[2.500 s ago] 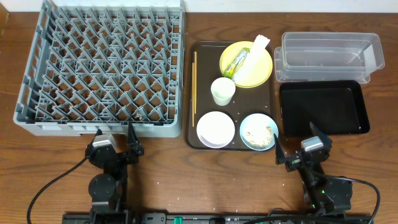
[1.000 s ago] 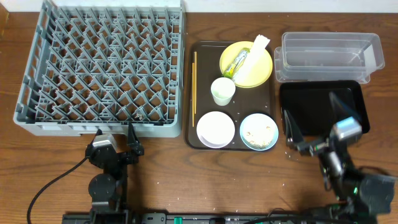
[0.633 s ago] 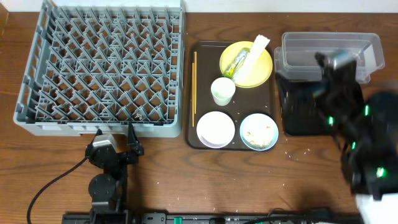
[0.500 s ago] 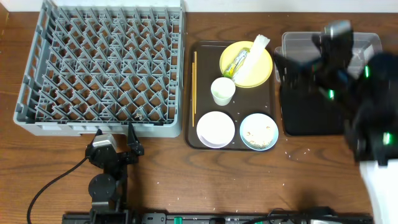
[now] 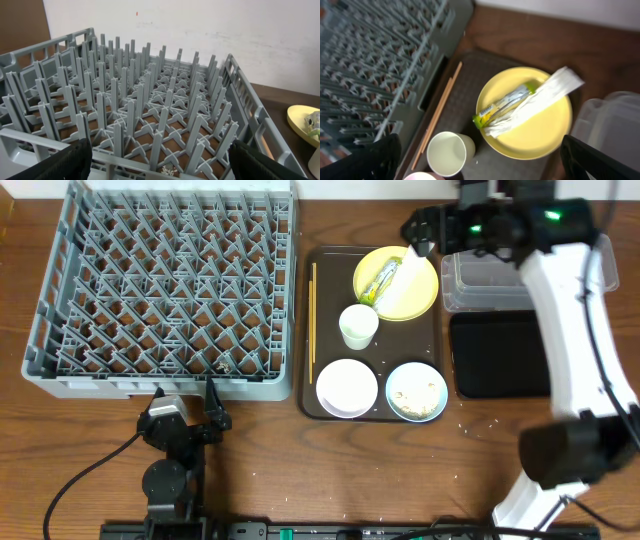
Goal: Sort waste into correct bins and load items into the dishwasher
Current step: 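Reach the right gripper to the yellow plate and grasp the wrapper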
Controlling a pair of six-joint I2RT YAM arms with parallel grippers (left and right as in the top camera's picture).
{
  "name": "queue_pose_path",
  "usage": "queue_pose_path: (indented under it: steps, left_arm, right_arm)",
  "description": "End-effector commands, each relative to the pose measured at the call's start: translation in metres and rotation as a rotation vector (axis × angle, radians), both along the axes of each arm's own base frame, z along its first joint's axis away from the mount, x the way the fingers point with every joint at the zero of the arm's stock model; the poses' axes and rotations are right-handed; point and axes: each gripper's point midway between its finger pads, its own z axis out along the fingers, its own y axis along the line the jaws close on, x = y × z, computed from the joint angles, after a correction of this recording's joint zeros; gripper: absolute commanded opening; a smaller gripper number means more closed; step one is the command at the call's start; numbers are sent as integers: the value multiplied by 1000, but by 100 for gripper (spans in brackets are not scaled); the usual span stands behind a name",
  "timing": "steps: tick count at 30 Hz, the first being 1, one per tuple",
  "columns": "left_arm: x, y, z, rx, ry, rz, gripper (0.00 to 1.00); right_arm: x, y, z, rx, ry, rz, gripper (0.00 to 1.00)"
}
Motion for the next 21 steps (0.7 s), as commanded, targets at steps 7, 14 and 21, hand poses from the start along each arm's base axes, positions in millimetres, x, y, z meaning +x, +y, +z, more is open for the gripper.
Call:
queue_pose_path:
  steps: [7,14,21]
  left_arm:
    - [-1,3,-17,15,52,15,89]
    - [-1,3,-17,15,52,15,89]
    - [-1,3,-17,15,52,15,89]
  right_arm:
    - [17,57,-81,107,211,13,99]
    - [33,35,-160,-47,354,-354,77]
    - [36,14,-202,-210,344,-653,88]
